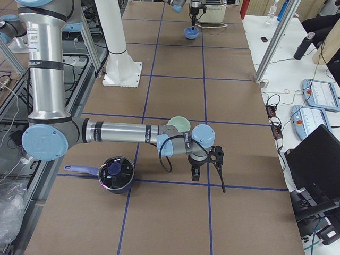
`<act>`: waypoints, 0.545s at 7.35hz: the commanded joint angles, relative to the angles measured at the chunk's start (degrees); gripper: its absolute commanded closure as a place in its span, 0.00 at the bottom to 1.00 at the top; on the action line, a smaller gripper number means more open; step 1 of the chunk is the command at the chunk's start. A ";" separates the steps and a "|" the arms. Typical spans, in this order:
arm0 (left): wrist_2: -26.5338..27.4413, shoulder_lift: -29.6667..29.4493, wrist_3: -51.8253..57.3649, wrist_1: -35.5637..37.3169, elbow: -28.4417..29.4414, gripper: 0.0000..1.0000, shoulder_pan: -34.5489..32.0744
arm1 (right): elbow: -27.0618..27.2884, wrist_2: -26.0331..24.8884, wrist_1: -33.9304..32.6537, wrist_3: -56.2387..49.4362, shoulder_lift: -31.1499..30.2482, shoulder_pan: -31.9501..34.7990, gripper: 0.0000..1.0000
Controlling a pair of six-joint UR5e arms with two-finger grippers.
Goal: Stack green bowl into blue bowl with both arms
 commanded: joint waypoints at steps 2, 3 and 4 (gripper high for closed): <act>0.00 0.00 -0.10 -0.07 0.31 0.95 0.01 | 0.00 0.03 0.00 0.00 0.01 -0.07 0.00; 0.00 -0.09 -0.28 -0.07 0.05 0.96 0.01 | 0.00 0.03 0.00 0.00 0.01 -0.16 0.00; -0.09 -0.18 -0.45 -0.07 -0.56 0.97 0.01 | 0.00 0.03 0.00 0.00 0.01 -0.25 0.00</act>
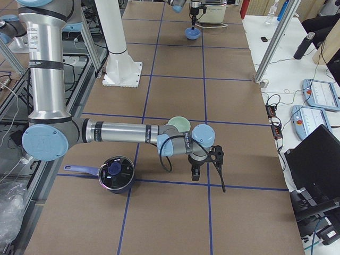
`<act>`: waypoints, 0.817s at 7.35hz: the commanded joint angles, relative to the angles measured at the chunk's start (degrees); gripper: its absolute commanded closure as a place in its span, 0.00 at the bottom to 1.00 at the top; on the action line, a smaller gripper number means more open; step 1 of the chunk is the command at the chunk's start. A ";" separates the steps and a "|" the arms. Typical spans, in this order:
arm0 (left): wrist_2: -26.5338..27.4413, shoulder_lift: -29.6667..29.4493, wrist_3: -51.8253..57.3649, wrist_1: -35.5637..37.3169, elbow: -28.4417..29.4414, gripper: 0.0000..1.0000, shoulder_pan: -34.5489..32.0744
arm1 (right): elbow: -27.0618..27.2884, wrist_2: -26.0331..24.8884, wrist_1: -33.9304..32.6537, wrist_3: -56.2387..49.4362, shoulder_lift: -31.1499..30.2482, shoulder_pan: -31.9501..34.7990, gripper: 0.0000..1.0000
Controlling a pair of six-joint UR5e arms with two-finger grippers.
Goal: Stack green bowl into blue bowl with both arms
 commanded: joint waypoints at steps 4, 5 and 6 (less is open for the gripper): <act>-8.86 -3.32 -16.13 0.70 -7.32 0.99 -0.09 | -0.70 0.00 0.00 -0.09 0.09 -0.26 0.00; -8.77 -5.87 -21.24 0.88 -7.85 0.99 -0.09 | -0.88 0.00 0.00 -0.09 0.09 -0.35 0.00; -8.68 -7.20 -23.20 0.88 -7.94 0.99 1.04 | -1.58 0.00 0.00 -0.09 0.17 -0.35 0.00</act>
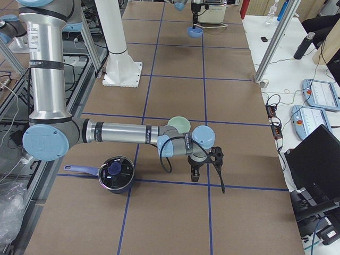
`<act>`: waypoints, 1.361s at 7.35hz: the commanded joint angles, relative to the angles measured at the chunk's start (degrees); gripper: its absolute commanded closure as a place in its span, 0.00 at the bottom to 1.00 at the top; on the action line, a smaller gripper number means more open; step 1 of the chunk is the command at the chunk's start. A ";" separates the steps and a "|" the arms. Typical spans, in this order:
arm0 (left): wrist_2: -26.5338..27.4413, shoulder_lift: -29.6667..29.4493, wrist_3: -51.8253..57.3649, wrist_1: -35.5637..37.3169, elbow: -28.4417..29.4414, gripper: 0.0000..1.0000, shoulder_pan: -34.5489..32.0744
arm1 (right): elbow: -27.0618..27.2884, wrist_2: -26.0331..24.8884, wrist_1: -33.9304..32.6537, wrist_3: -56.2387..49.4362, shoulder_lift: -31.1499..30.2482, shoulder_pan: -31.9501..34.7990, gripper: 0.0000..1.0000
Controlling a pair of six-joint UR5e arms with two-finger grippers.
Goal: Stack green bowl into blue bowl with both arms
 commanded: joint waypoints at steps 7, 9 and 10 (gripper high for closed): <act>15.89 -18.85 -22.93 8.79 -0.34 0.98 18.62 | -1.18 0.00 0.00 -0.01 0.16 -0.92 0.00; 19.04 -21.91 -26.97 8.88 0.45 0.98 22.05 | -1.18 0.17 0.44 -0.01 0.16 -1.01 0.00; 22.46 -24.46 -28.90 8.88 1.85 0.98 25.12 | -1.18 0.35 1.14 -0.01 0.16 -1.19 0.00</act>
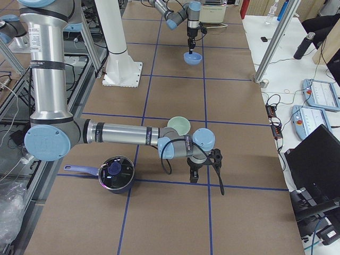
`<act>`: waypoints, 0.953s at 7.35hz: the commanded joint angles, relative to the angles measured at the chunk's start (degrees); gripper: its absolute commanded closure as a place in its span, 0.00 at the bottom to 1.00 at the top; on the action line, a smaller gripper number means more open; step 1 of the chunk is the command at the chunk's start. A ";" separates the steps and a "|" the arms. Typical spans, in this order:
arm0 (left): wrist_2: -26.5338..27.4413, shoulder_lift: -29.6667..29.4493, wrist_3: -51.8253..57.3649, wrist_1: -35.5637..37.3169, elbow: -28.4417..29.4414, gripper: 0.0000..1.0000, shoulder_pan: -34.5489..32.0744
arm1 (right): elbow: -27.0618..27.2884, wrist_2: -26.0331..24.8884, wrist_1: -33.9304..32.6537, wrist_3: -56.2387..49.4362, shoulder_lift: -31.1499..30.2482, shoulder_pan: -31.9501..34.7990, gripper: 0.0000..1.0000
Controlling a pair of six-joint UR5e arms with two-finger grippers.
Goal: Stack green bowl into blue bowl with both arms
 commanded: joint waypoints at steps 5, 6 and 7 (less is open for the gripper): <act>6.50 -5.51 -4.08 0.09 3.93 0.98 5.64 | 0.87 1.59 1.73 0.00 0.00 -2.98 0.00; 6.77 -5.51 -4.08 0.09 4.02 0.95 5.91 | 0.61 2.04 4.01 0.17 0.00 -3.34 0.00; 6.77 -5.51 -4.08 0.09 4.19 0.94 6.00 | 0.52 2.04 4.72 0.09 0.00 -3.51 0.00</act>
